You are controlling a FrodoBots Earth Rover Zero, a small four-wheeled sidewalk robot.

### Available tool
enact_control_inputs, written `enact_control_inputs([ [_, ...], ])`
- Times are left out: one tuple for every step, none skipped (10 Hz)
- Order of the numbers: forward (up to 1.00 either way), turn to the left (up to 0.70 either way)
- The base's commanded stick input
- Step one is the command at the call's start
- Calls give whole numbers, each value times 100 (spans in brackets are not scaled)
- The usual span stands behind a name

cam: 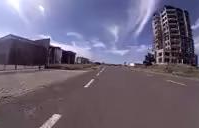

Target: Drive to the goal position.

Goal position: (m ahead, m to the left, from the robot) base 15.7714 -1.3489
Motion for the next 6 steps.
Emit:
enact_control_inputs([
  [100, 0],
  [100, 0],
  [100, 0],
  [100, 0],
  [100, 0],
  [100, 0],
])
